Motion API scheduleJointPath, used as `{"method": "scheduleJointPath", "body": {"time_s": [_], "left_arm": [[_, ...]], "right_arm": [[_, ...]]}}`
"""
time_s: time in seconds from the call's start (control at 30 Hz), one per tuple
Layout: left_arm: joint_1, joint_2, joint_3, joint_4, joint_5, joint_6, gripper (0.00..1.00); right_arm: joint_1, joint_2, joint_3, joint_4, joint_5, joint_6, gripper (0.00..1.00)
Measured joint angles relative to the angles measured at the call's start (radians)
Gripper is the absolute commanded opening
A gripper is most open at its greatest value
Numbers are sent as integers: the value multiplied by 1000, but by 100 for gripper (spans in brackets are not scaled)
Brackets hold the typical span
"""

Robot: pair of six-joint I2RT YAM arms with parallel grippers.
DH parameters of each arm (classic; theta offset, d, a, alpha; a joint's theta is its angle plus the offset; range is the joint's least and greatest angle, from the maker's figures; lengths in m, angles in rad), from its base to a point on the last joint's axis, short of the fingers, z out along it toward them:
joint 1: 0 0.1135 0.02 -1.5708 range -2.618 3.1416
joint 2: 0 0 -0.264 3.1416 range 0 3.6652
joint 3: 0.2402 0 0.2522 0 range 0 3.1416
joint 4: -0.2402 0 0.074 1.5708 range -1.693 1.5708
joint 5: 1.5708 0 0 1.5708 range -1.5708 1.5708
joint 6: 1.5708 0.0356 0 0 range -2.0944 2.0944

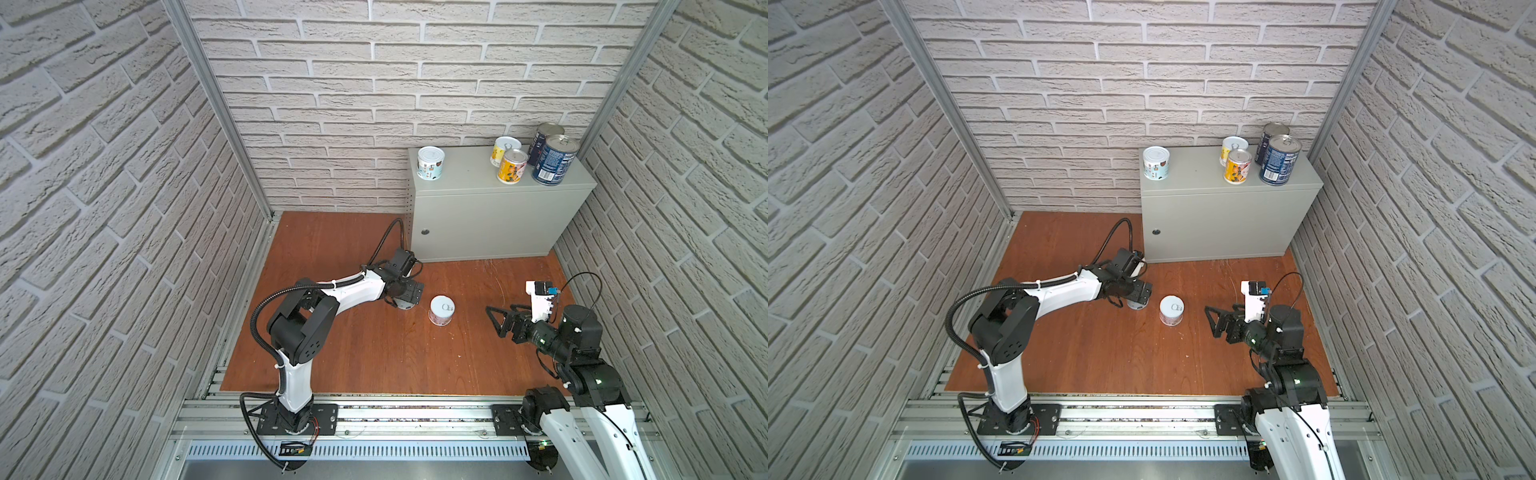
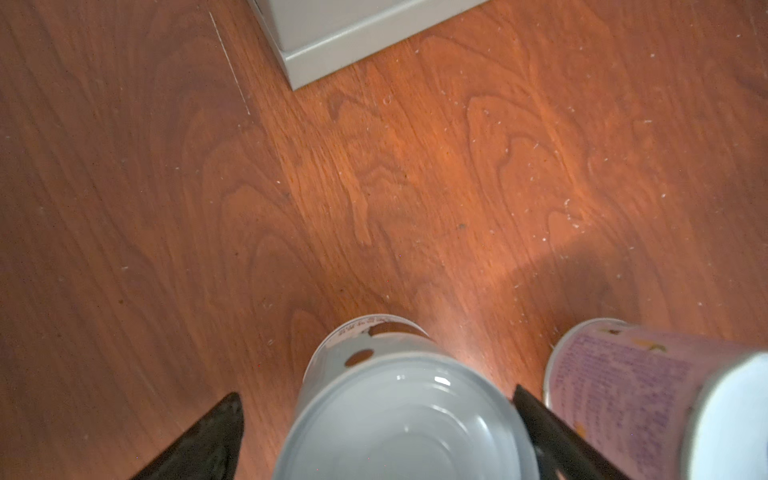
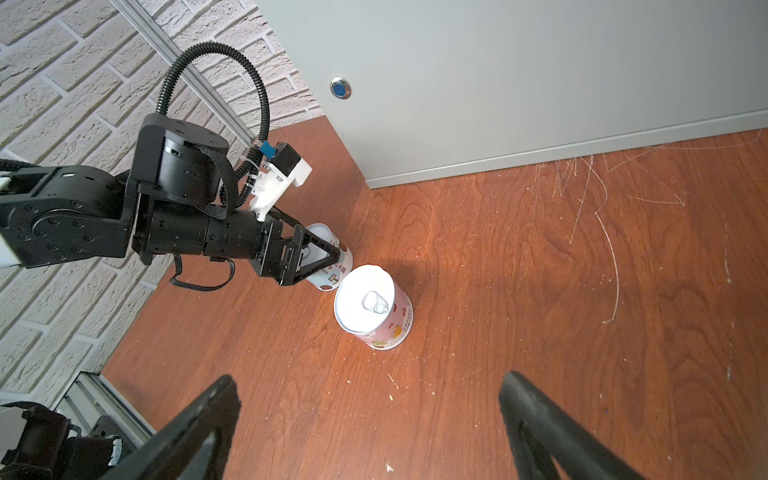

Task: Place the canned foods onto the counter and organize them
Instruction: 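Close the left gripper on the plain white-lidded can, then lift the white-lidded can with the left gripper while the right gripper reaches toward it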

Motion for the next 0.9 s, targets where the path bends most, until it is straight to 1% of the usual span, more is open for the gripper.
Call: {"method": "scheduleJointPath", "body": {"time_s": [0.17,0.27,0.33,0.43,0.47,0.6,0.67,0.8,0.9], "left_arm": [[-5,1,0,0,-11,12,98],[-5,5,0,0,-14,23,96],[-6,8,0,0,-15,28,91],[-8,8,0,2,-14,40,76],[-9,8,-1,4,-16,41,73],[-9,8,-12,28,-21,51,69],[-9,5,-20,41,-21,52,66],[-8,-10,-46,65,-19,50,66],[-7,-27,-66,68,-12,47,66]], "right_arm": [[0,17,1,-6,0,2,98],[0,42,1,1,-4,9,96],[0,61,1,12,-10,16,95],[3,90,1,32,-21,26,92],[5,100,1,39,-23,31,91],[24,141,5,64,-26,42,90],[47,161,14,76,-24,45,89],[121,202,29,103,9,47,89],[196,256,53,116,55,45,87]]}}
